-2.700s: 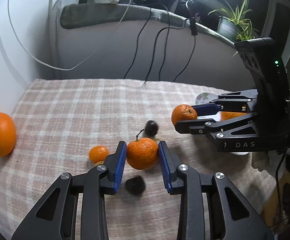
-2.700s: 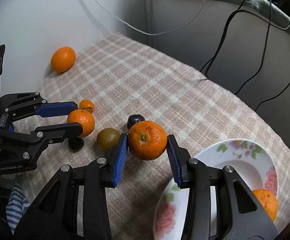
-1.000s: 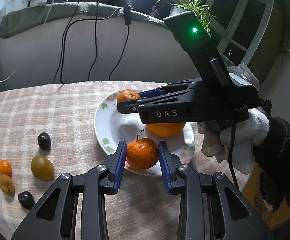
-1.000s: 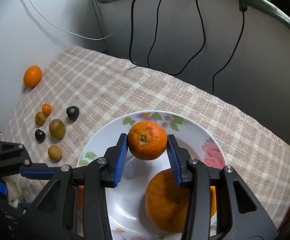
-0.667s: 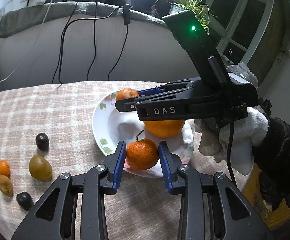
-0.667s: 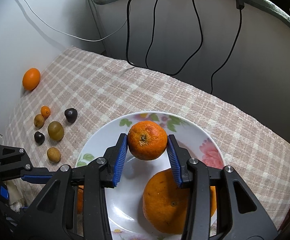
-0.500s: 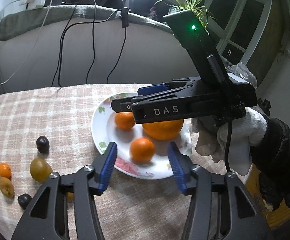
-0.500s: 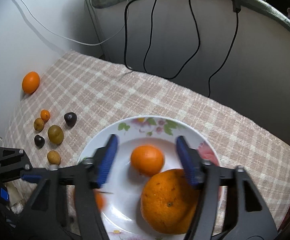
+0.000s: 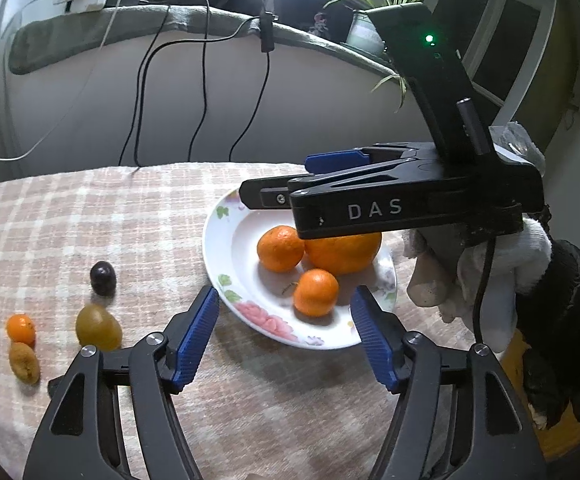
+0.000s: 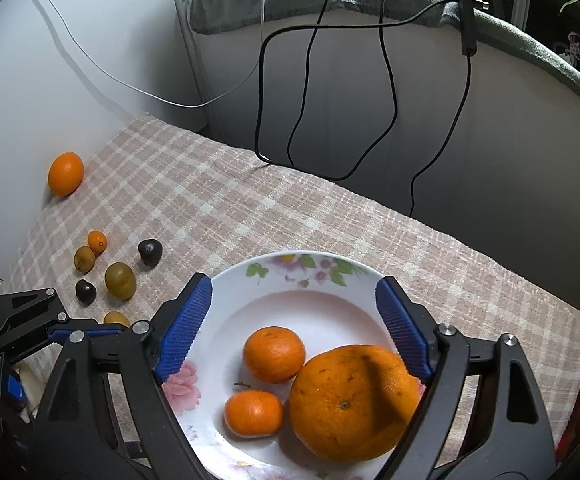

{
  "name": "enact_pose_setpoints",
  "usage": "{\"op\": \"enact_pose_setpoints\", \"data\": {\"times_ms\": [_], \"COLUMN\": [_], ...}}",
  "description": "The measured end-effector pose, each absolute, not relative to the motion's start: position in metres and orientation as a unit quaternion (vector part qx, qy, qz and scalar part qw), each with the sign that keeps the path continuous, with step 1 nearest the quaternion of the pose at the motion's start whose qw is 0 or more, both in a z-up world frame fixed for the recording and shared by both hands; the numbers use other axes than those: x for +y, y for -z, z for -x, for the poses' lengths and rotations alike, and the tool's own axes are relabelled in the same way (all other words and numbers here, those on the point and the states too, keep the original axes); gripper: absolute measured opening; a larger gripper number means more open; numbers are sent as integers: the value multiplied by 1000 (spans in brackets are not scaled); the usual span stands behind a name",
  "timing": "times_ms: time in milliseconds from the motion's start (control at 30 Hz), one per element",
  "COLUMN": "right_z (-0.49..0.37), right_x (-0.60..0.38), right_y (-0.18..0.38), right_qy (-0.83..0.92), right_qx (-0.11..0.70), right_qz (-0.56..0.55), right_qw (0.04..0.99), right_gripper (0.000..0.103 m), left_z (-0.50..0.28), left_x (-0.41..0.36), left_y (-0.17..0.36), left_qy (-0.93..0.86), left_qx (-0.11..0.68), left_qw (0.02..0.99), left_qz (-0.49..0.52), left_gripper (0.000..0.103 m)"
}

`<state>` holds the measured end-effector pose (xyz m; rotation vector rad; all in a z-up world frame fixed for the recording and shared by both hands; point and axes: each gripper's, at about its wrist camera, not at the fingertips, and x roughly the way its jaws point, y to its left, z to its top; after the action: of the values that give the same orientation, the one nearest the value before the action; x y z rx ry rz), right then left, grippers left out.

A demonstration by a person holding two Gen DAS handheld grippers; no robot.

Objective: Organize fruits
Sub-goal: 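Open the right gripper to drop the mandarin onto the plate, then move the right tool back toward the remaining fruits on the cloth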

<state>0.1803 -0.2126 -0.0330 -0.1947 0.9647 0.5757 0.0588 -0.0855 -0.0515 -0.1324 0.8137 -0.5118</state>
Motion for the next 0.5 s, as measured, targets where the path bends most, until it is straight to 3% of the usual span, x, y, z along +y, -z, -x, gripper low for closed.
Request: {"op": "enact_pose_setpoints", "data": {"times_ms": [500], "right_z": [-170], "right_x": [-205], "right_y": [23], "right_qy": [-278], "right_qx": [447], "right_qz": [89], "right_qw": [846], "right_gripper": [87], "left_z": [-51], "left_x": [-68], "left_y": [50], "left_qy": [215], "left_qx": [384], "left_qw": [896], "left_qz": [55], "left_gripper": [72]}}
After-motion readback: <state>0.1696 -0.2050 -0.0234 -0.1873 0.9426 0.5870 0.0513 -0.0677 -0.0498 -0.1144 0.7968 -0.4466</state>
